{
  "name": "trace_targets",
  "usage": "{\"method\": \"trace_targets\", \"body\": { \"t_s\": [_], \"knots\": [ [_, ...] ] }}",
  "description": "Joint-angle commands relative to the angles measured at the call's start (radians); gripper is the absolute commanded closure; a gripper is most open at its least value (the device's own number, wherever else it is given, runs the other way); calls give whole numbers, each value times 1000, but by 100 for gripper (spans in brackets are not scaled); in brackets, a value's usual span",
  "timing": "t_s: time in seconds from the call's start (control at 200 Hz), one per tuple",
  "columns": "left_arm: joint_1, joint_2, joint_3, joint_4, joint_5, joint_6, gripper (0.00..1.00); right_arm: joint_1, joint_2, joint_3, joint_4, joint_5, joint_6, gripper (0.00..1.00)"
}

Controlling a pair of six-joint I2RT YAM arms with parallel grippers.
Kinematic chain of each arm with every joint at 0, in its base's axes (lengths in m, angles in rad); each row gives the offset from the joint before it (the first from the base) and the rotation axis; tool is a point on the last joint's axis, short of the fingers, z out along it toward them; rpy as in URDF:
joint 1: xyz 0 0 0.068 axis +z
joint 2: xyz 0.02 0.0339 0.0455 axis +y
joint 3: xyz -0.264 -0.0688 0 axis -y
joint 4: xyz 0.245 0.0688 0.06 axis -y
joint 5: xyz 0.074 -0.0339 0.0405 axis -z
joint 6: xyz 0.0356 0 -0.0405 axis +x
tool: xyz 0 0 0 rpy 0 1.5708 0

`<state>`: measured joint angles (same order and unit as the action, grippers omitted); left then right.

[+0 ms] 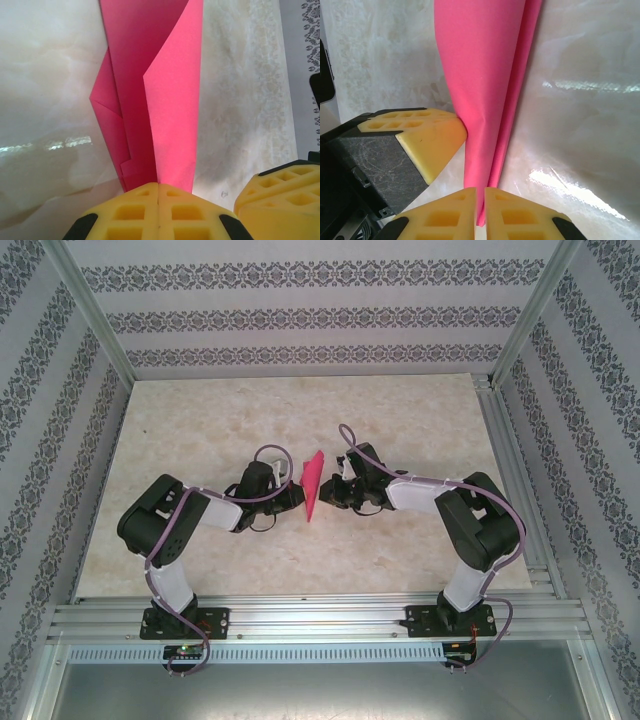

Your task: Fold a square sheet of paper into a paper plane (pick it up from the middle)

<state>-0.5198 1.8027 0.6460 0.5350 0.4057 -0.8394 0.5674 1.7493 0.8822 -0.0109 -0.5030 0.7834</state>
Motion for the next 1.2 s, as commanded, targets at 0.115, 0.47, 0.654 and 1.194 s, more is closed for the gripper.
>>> {"method": "trace_targets", "body": {
  "t_s": [0.115,0.47,0.654,1.194],
  "knots": [
    [-20,16,20,19,-17,-10,100,23,10,54,-22,-52,-39,87],
    [-32,52,7,57,-24,-32,100,78,65,55,-6,-31,3,91],
    [-34,54,-3,73,-29,-42,100,96,68,40,25,7,34,92],
    [-41,36,0,100,-19,-91,100,61,-70,-57,92,50,84,92]
  ]
}}
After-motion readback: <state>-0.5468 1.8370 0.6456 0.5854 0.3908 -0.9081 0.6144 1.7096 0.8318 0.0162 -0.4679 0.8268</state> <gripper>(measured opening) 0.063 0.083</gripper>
